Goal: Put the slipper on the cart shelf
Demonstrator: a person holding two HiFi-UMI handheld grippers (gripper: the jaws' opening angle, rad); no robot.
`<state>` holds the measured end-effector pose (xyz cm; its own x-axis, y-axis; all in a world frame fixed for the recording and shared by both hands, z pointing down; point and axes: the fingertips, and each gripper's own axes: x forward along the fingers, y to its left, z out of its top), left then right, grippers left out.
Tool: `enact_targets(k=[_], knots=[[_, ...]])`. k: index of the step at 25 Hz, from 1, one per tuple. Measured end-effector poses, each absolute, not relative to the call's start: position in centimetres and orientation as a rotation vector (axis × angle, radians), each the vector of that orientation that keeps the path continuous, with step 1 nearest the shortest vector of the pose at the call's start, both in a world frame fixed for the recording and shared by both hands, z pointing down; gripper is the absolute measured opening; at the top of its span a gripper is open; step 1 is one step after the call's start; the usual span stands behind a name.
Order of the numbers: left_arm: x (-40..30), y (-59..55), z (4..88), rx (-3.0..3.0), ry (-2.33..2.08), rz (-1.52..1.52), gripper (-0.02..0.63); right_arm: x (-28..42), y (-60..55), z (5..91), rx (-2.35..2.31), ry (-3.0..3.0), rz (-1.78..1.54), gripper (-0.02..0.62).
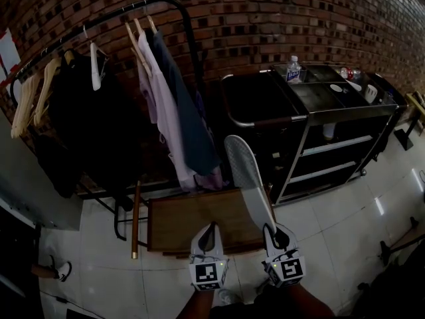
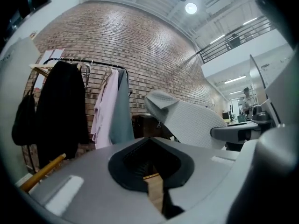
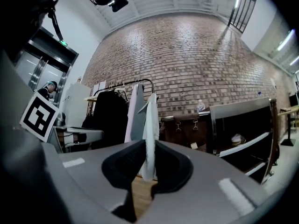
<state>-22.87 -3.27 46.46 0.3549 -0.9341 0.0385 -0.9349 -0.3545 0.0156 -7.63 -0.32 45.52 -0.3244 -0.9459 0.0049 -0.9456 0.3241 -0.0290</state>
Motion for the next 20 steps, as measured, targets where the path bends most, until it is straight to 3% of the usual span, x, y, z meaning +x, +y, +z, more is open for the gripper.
enact_targets(k=[12,20], knots=[[-19.9,-1.4,45.5,2.555,-1.759,-0.039,0.023,-4.7,0.8,45.5,-1.86,2.508,-0.039,0.046],[-12.5,-3.6,46.0,2.574,-1.75,0.011,0.018,5.6,0.3,48.7,-1.962,2.482,-0.12,0.046]])
